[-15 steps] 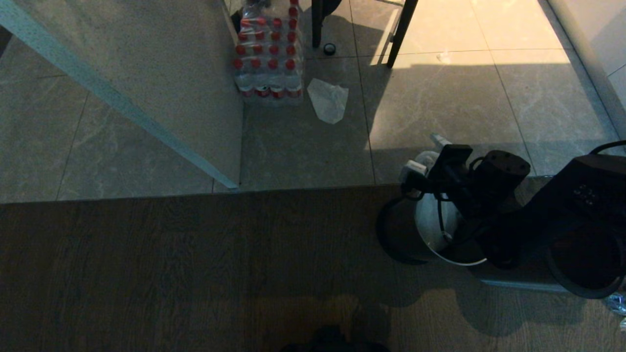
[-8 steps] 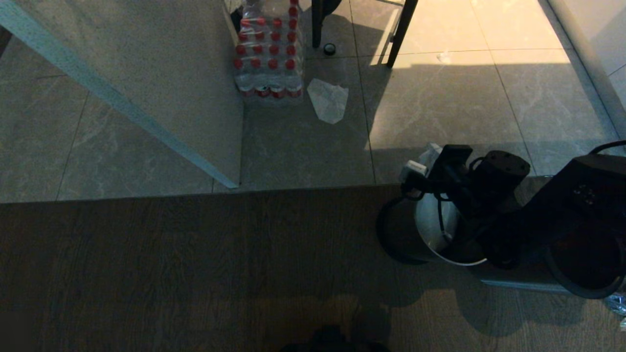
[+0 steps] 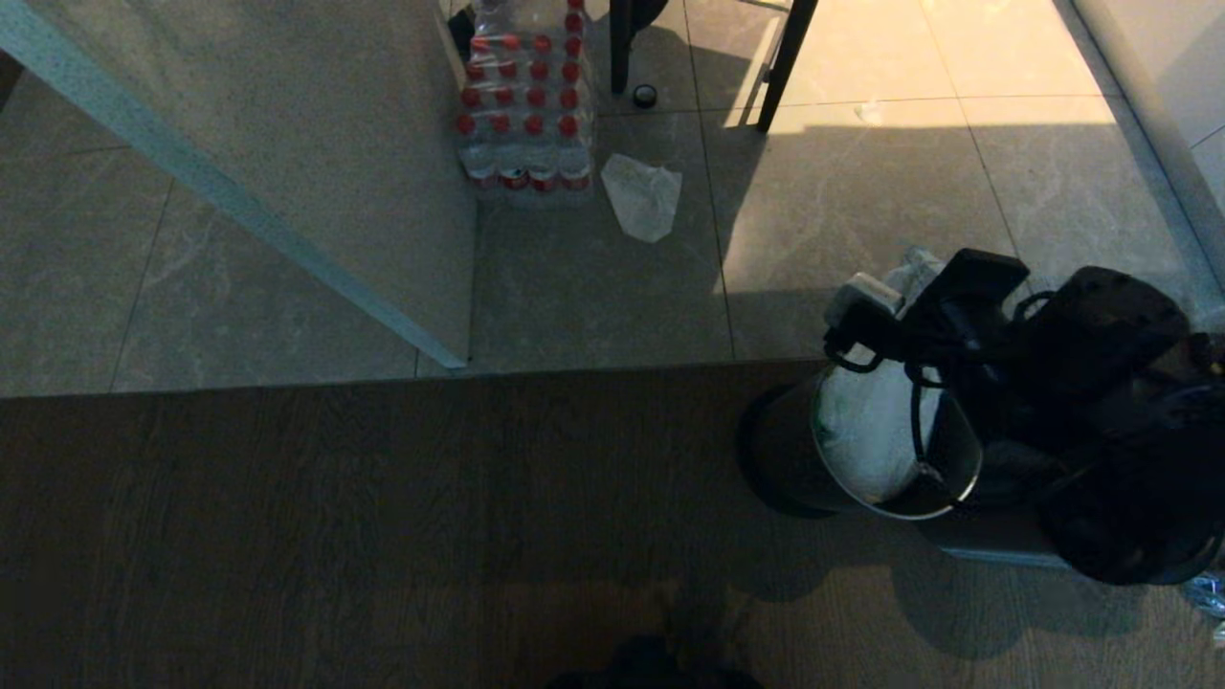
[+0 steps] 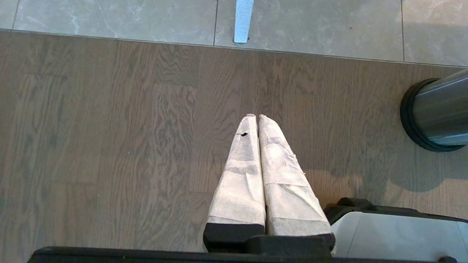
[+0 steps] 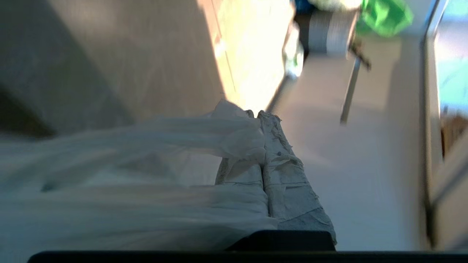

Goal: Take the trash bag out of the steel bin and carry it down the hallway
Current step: Pick up the trash bag, then put the trash bag at the door

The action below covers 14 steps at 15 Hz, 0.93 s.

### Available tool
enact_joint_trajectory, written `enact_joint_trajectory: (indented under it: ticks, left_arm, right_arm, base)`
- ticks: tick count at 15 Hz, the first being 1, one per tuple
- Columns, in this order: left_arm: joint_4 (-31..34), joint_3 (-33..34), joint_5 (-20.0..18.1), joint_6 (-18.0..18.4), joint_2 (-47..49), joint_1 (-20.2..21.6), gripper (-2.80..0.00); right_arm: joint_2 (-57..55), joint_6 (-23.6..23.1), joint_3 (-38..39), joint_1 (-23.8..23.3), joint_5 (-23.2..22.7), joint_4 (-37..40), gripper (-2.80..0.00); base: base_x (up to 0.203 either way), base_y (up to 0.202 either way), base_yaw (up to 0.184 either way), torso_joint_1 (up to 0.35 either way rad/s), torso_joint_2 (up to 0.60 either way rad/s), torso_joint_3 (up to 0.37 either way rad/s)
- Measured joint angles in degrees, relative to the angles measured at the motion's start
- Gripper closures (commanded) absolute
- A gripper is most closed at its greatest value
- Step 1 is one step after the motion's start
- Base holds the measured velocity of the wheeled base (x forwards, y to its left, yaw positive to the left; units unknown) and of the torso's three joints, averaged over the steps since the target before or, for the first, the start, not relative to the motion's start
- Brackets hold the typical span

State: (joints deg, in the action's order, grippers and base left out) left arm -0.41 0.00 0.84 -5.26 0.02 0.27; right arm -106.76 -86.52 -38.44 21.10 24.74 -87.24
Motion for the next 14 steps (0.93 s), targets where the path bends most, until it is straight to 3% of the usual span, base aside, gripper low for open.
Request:
enact_joint_trajectory:
  ticks: [3, 6, 10, 14]
  left_arm:
    - [0.0, 0.0, 0.01, 0.01, 0.0, -0.02, 0.0]
    - [-0.02, 0.0, 0.01, -0.01, 0.0, -0.02, 0.0]
    - [-0.02, 0.0, 0.02, 0.01, 0.0, -0.02, 0.0]
    - [0.0, 0.0, 0.0, 0.01, 0.0, -0.02, 0.0]
  right_arm:
    - [8.92, 0.74, 10.87, 3.08, 6.65, 0.05, 0.0]
    - [18.79, -0.48, 15.91, 5.04, 10.42, 0.02, 0.0]
    - [29.5, -5.69, 14.38, 7.24, 13.24, 0.13, 0.0]
    - [37.78, -14.18, 8.36, 14.44, 21.15, 3.55, 0.0]
  base:
    - [0.0, 0.0, 0.0, 0.0, 0.0, 0.0]
    - [0.0, 0.0, 0.0, 0.0, 0.0, 0.0]
    - [0.0, 0.0, 0.0, 0.0, 0.0, 0.0]
    - [0.0, 0.0, 0.0, 0.0, 0.0, 0.0]
